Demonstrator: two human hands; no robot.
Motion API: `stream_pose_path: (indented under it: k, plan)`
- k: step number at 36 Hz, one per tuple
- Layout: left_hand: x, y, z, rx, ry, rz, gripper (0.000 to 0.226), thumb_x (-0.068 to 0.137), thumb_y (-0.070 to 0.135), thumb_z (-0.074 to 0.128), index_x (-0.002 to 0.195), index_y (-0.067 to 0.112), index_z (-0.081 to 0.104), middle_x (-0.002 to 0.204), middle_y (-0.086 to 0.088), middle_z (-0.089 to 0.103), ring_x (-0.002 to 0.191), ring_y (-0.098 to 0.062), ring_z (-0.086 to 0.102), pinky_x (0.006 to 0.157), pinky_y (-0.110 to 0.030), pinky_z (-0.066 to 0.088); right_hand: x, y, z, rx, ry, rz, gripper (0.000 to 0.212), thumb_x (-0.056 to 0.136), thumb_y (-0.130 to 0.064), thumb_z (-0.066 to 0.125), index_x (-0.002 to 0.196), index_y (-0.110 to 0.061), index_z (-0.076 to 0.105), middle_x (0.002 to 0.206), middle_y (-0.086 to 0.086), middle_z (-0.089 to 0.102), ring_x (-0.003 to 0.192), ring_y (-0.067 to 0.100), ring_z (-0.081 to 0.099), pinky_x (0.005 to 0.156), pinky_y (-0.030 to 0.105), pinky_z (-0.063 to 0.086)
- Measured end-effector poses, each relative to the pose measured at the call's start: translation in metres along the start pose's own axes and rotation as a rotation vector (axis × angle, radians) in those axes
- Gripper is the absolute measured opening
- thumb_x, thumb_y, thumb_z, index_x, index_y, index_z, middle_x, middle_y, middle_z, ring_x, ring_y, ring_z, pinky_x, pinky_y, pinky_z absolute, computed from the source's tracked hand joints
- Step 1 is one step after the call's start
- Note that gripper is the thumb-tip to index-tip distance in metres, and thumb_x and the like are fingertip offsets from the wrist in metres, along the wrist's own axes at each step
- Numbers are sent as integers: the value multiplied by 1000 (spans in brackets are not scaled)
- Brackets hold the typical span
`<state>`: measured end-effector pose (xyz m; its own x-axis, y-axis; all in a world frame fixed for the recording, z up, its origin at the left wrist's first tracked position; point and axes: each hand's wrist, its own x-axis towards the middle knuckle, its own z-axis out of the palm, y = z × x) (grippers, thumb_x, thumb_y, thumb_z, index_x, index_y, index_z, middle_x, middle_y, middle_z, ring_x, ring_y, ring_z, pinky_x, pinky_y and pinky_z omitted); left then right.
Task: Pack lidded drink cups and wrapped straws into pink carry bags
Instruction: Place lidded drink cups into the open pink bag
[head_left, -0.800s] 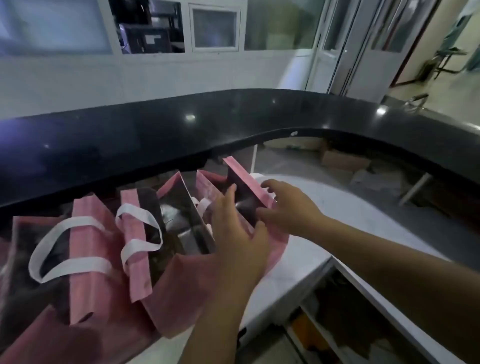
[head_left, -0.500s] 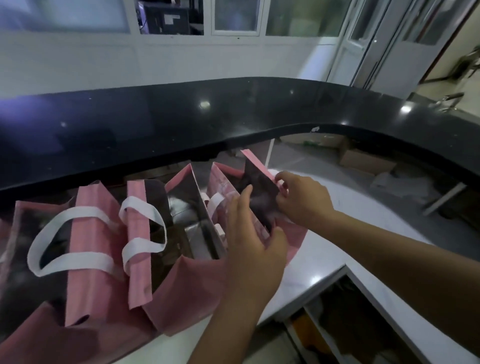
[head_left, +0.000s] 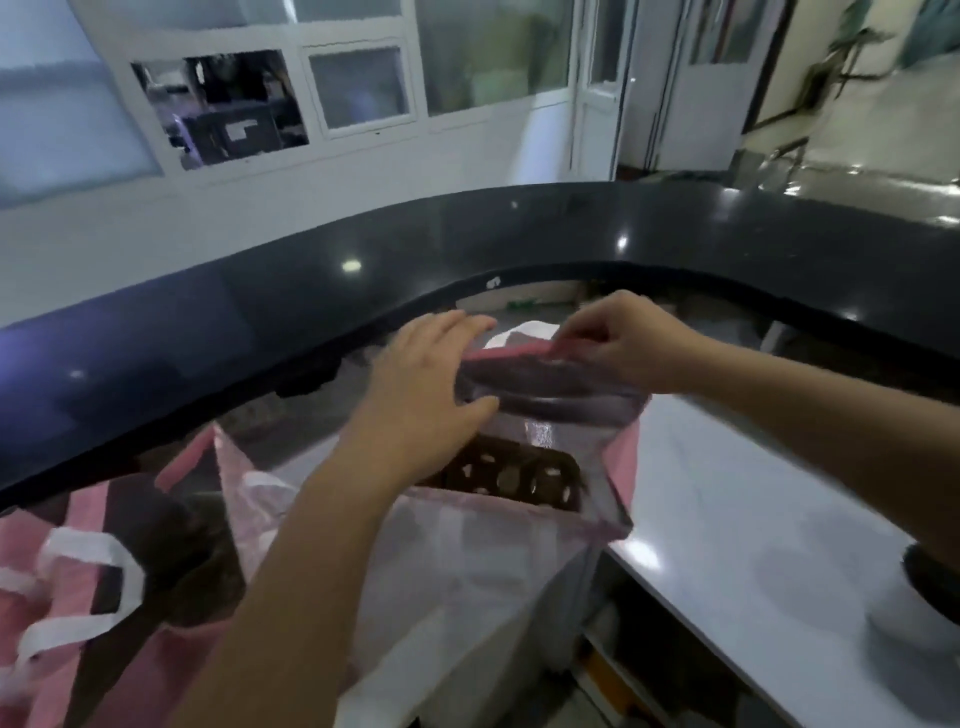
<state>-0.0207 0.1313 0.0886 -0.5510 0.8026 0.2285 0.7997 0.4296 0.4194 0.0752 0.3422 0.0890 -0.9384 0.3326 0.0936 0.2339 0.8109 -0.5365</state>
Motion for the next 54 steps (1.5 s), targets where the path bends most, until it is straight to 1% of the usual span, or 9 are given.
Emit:
stream_pose_path:
  k: [6, 12, 17, 21, 30, 36, 40, 43, 54]
  plan:
    - [58, 72, 39, 224, -207, 177, 41, 95, 37, 63, 132, 44, 48, 133, 12, 59, 113, -13, 58, 91, -34, 52, -33, 68, -67, 15, 24, -45, 16, 92, -15, 66, 99, -23, 78, 87, -15, 72, 80, 0, 67, 72, 16, 52]
    - [94, 131, 73, -31, -326, 172, 49, 96, 22, 62, 138, 42, 46, 116, 13, 61, 95, -7, 65, 79, -31, 60, -62, 136, -107, 1, 118, -5, 14, 87, -19, 73, 101, -19, 76, 93, -9, 72, 89, 5, 67, 86, 29, 56]
    - [115, 165, 107, -151, -417, 160, 49, 94, 20, 64, 129, 49, 42, 103, 21, 53, 87, -2, 65, 66, -23, 60, -90, 199, -121, -16, 124, 82, 47, 78, -32, 82, 121, -22, 66, 120, -8, 64, 108, 9, 60, 93, 29, 52]
    - [124, 179, 138, -165, -444, 149, 34, 97, 15, 59, 108, 45, 48, 112, 19, 55, 90, -9, 68, 65, -30, 63, -112, 244, -124, 35, 103, 125, 68, 72, -38, 84, 132, -24, 57, 126, -13, 51, 109, 5, 51, 82, 7, 40]
    - [129, 175, 167, -49, -446, -40, 55, 97, 2, 48, 108, 54, 63, 99, 9, 69, 82, -15, 70, 65, -41, 62, -176, 345, -133, 181, 131, 314, 23, 86, -27, 75, 107, -19, 73, 100, -9, 72, 89, 2, 67, 86, 30, 55]
    - [130, 174, 164, -222, -560, -145, 59, 98, -3, 45, 114, 52, 60, 110, 17, 65, 84, -5, 72, 65, -29, 62, -229, 375, -130, -111, -309, 430, 65, 81, -35, 73, 140, -41, 46, 136, -15, 46, 125, 7, 46, 108, 24, 34]
    - [132, 175, 166, -366, -683, -172, 61, 100, 7, 45, 114, 64, 58, 117, 23, 63, 99, -13, 72, 72, -40, 63, -247, 372, -119, -252, -576, 460, 93, 73, -32, 72, 147, -52, 20, 152, -10, 24, 134, 17, 36, 109, 34, 36]
    - [135, 179, 172, -428, -694, -176, 70, 100, 2, 43, 113, 69, 55, 121, 25, 60, 103, -16, 69, 77, -45, 62, -251, 372, -104, -323, -537, 454, 94, 75, -34, 71, 148, -55, 15, 160, -11, 11, 142, 19, 28, 110, 37, 34]
    - [149, 166, 185, -590, -465, -217, 69, 90, -14, 41, 122, 43, 64, 131, 7, 58, 102, -22, 59, 73, -36, 48, -241, 371, -80, -314, -456, 523, 83, 71, -36, 72, 144, -48, 33, 145, -14, 35, 126, 16, 46, 95, 32, 45]
